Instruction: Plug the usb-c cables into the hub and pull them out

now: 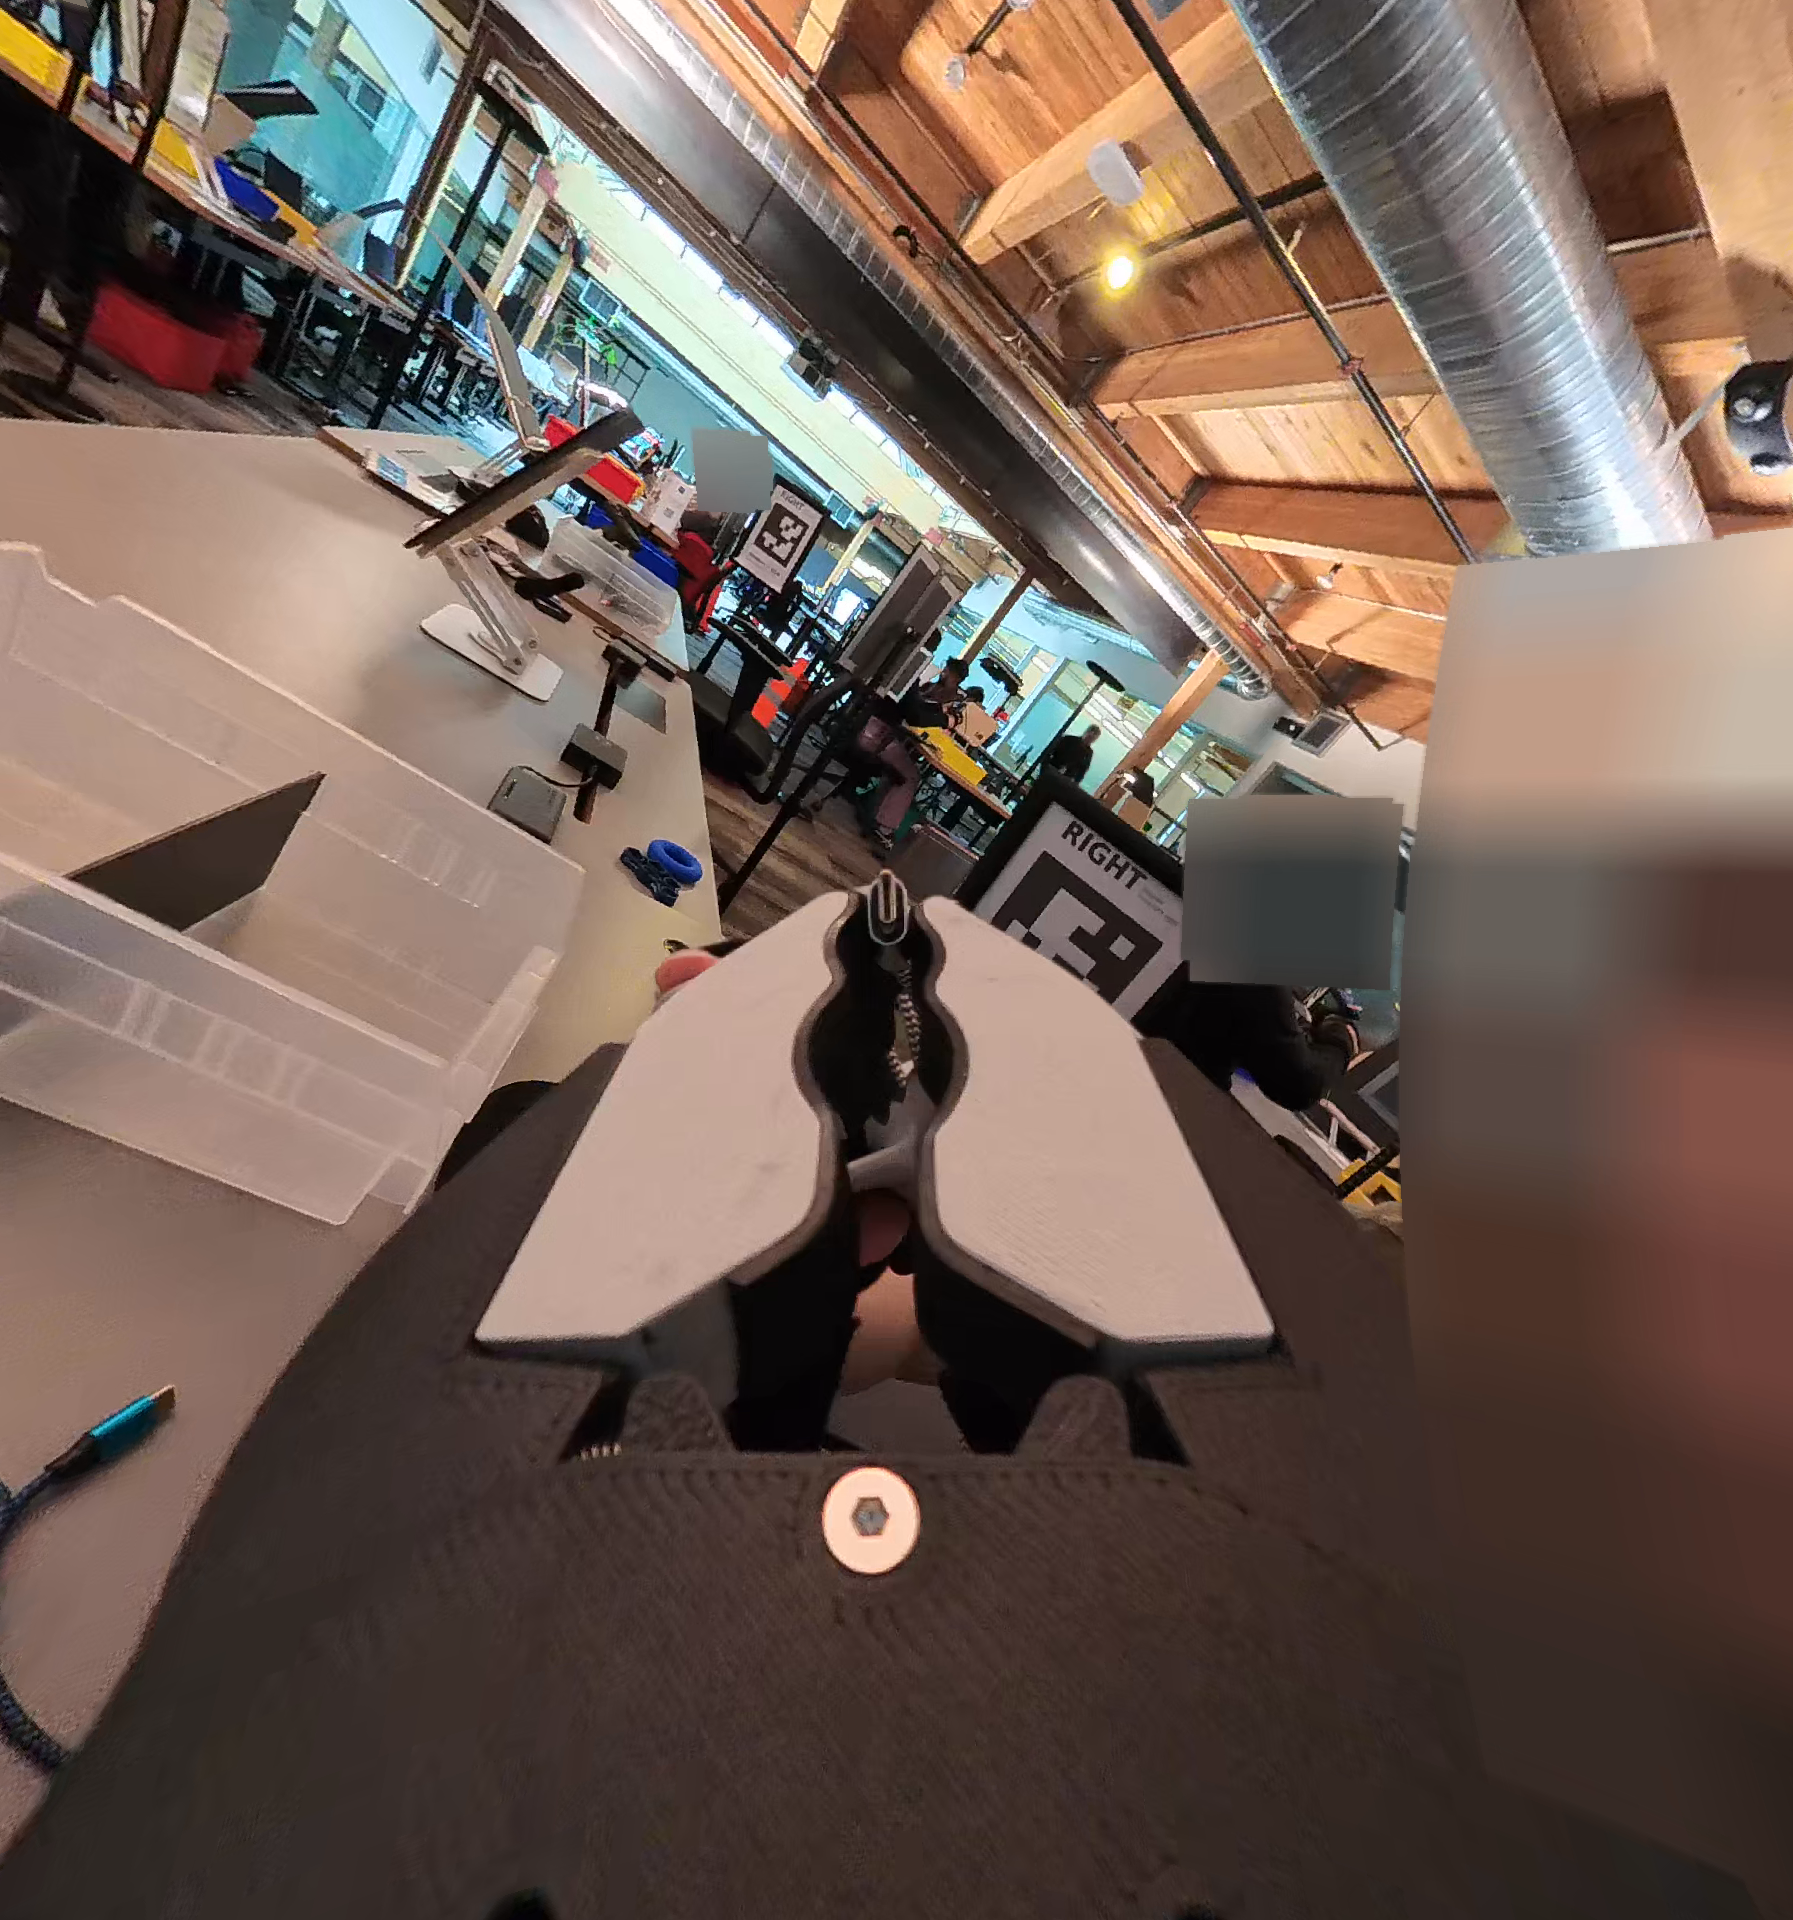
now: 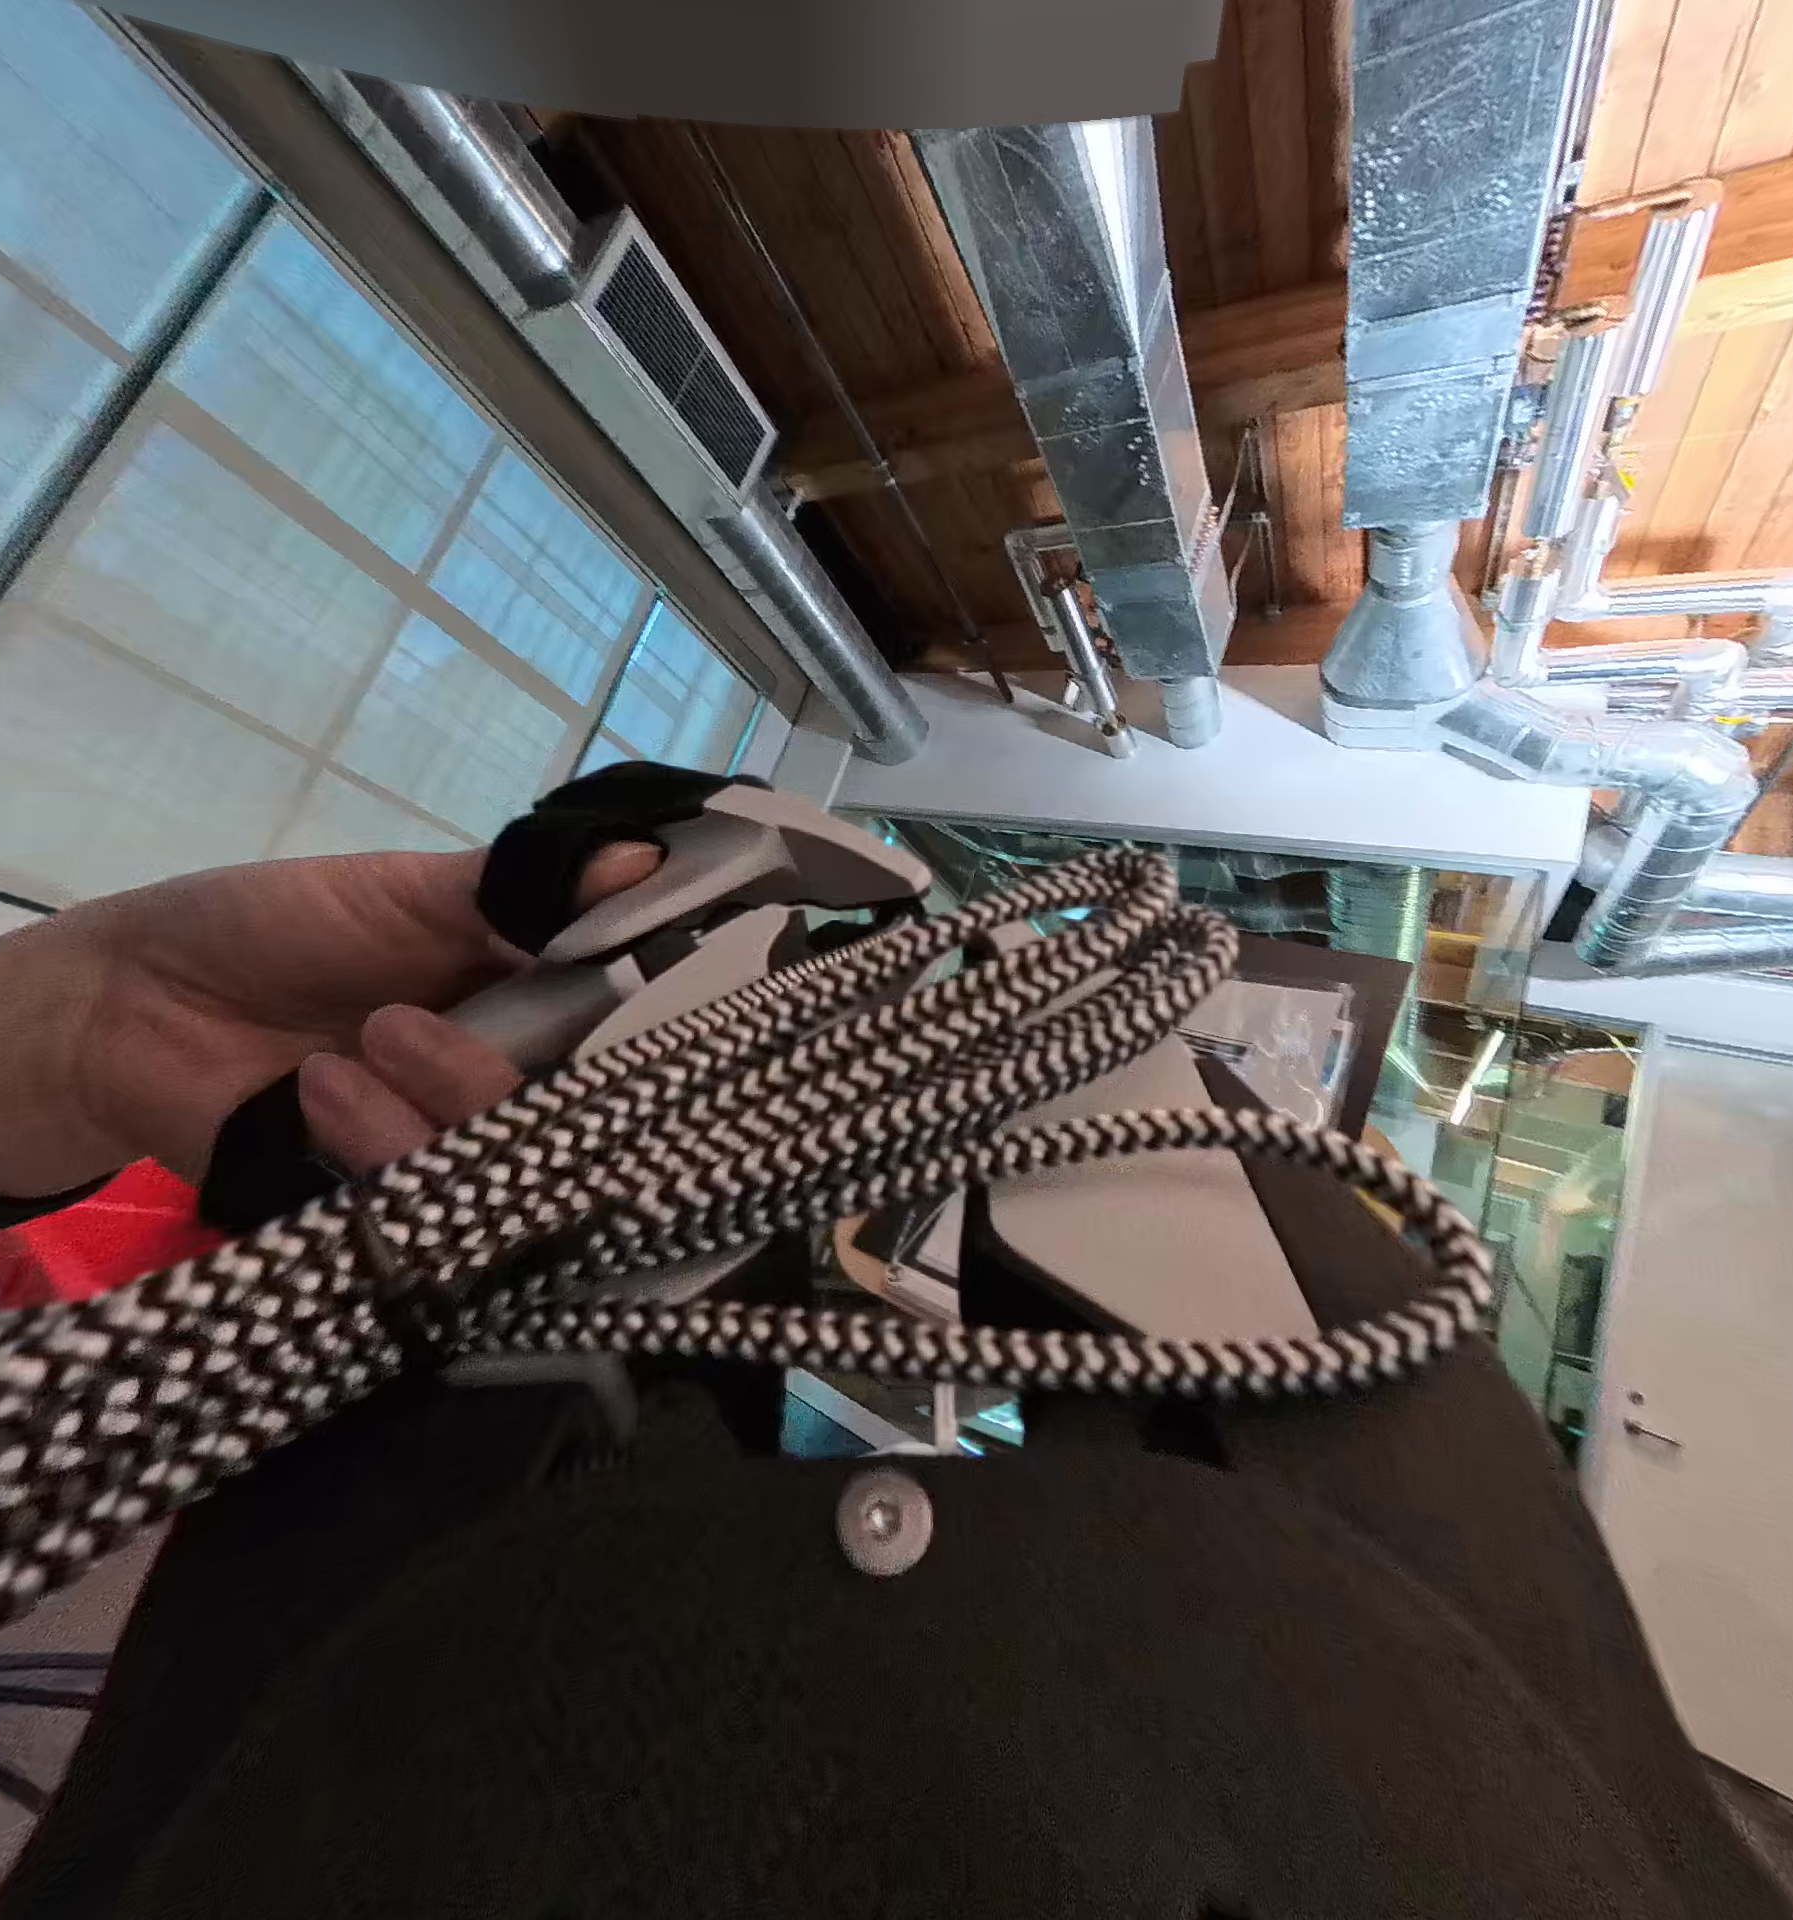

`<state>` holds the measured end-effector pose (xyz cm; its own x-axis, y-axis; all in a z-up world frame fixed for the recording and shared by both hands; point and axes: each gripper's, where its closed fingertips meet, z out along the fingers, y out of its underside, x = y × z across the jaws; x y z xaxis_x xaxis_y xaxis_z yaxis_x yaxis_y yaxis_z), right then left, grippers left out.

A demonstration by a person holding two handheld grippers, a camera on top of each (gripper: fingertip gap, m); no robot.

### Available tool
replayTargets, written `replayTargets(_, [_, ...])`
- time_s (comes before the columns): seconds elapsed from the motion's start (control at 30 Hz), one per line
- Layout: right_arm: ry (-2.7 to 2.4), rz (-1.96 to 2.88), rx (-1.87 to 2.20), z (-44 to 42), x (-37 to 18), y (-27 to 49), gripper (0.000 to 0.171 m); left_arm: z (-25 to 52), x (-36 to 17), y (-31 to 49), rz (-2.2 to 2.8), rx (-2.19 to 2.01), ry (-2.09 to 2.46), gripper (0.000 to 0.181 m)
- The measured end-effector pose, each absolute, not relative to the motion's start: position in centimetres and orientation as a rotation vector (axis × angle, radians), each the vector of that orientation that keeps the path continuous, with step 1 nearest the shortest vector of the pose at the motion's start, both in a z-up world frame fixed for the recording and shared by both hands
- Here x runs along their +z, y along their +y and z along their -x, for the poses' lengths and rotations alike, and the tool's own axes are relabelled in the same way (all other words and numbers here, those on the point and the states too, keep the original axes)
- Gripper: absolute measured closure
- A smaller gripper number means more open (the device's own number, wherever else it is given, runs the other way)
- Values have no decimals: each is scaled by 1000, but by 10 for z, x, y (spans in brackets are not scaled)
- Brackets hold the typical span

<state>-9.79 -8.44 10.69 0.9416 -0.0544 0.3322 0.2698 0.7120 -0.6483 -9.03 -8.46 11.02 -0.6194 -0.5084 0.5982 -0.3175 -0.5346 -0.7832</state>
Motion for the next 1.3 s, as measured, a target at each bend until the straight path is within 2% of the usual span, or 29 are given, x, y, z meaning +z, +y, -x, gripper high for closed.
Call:
replayTargets(0.03, [-305, 770, -196, 97, 106, -83, 147, 89, 109, -84, 1319, -2305, 1437, 175])
replayTargets(0.13, [-312, 836, -235, 94, 102, -75, 168, 86, 104, -77, 1371, -2278, 1406, 176])
replayTargets(0.17, [-310, 853, -247, 93, 100, -72, 168, 85, 102, -74, 1385, -2259, 1401, 176])
replayTargets(0.2, [-307, 871, -260, 91, 99, -69, 154, 84, 101, -72, 1399, -2238, 1396, 176])
replayTargets(0.23, [-310, 889, -270, 90, 97, -66, 154, 83, 99, -71, 1411, -2215, 1399, 176])
replayTargets(0.43, [-340, 946, -319, 85, 90, -59, 164, 79, 89, -69, 1484, -2191, 1412, 176])
replayTargets(0.63, [-368, 993, -284, 86, 86, -55, 167, 79, 87, -64, 1530, -2236, 1419, 175])
replayTargets(0.83, [-316, 996, -231, 77, 91, -60, 167, 80, 89, -56, 1504, -2185, 1411, 172])
replayTargets(1.03, [-357, 1013, -222, 80, 88, -58, 167, 77, 88, -63, 1506, -2303, 1398, 170])
replayTargets(1.07, [-363, 1012, -221, 81, 87, -58, 167, 78, 88, -62, 1506, -2331, 1384, 175])
replayTargets(1.3, [-380, 1021, -286, 81, 83, -55, 166, 77, 83, -59, 1516, -2278, 1412, 176])
